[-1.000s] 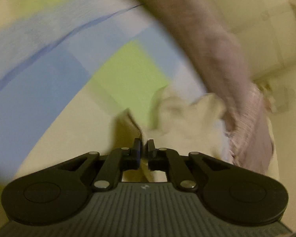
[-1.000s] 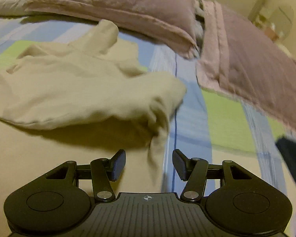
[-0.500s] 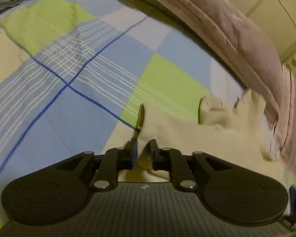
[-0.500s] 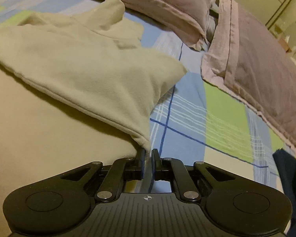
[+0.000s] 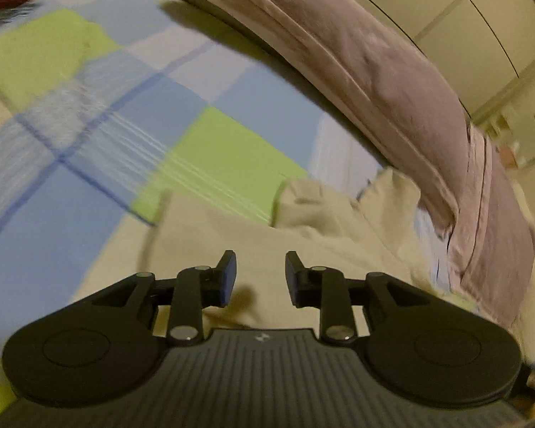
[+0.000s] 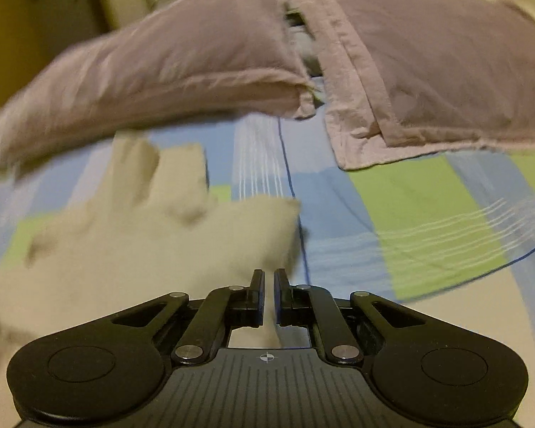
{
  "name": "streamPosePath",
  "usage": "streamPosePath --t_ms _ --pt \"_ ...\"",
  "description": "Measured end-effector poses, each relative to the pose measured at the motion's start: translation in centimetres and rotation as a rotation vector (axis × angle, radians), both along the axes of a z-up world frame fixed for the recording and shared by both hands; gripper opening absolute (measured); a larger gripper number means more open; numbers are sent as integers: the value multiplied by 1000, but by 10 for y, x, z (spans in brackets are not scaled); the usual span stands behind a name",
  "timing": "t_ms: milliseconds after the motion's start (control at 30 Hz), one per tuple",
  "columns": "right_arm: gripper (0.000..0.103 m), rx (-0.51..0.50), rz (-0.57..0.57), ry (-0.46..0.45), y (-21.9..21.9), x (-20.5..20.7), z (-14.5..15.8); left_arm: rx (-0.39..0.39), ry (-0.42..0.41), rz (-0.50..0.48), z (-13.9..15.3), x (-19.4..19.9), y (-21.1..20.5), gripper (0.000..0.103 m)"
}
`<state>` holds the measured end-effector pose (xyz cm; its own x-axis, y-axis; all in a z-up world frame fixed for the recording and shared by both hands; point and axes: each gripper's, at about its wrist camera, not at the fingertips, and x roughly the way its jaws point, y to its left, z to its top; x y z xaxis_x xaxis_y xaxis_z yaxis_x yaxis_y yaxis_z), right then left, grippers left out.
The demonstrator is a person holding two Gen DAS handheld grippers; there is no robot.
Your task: Fold clothes
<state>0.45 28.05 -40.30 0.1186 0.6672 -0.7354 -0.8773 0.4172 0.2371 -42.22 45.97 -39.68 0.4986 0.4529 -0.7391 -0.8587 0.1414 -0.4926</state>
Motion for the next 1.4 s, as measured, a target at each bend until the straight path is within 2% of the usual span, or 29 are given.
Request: streamPosePath --t_ms 67,167,267,400,467,500,533,567,700,833,900,1000,1067,1133,1400 --pt "6 36 -38 57 16 8 -14 -19 23 -4 -16 12 8 25" --pt "6 -85 -4 71 50 18 -47 -30 56 5 -31 17 16 22" --pt "6 -106 48 37 61 21 -31 -24 61 14 -28 13 18 22" --pt "6 -2 27 0 52 29 -6 -16 51 63 -16 -4 13 23" --pt "6 -36 30 -3 59 33 -15 -32 44 104 -14 -13 9 23" --pt "6 -92 38 5 65 35 -25 -54 36 130 -14 -18 6 24" --pt "6 -144 46 15 70 37 -37 -82 17 157 -15 -23 3 25" --pt "6 -142 44 12 70 35 -41 -118 -19 189 -16 -29 -3 27" --pt "6 -121 30 21 52 23 -22 -272 -207 339 -28 -50 -29 35" --pt "6 -98 -23 65 15 12 -8 -308 -308 464 -48 -50 -38 41" --pt "6 -113 -54 87 -2 8 -4 -327 -354 489 -58 -46 -36 42" --pt "6 -133 -103 108 -25 1 0 -302 -350 491 -59 -39 -34 40" --pt "6 -144 -121 110 -36 0 2 -192 -245 362 -49 -17 -39 26" --pt "6 -154 -135 118 -45 1 4 -65 -121 208 -37 9 -44 5" --pt "6 -157 -142 140 -68 6 11 438 375 -414 11 111 -68 4"
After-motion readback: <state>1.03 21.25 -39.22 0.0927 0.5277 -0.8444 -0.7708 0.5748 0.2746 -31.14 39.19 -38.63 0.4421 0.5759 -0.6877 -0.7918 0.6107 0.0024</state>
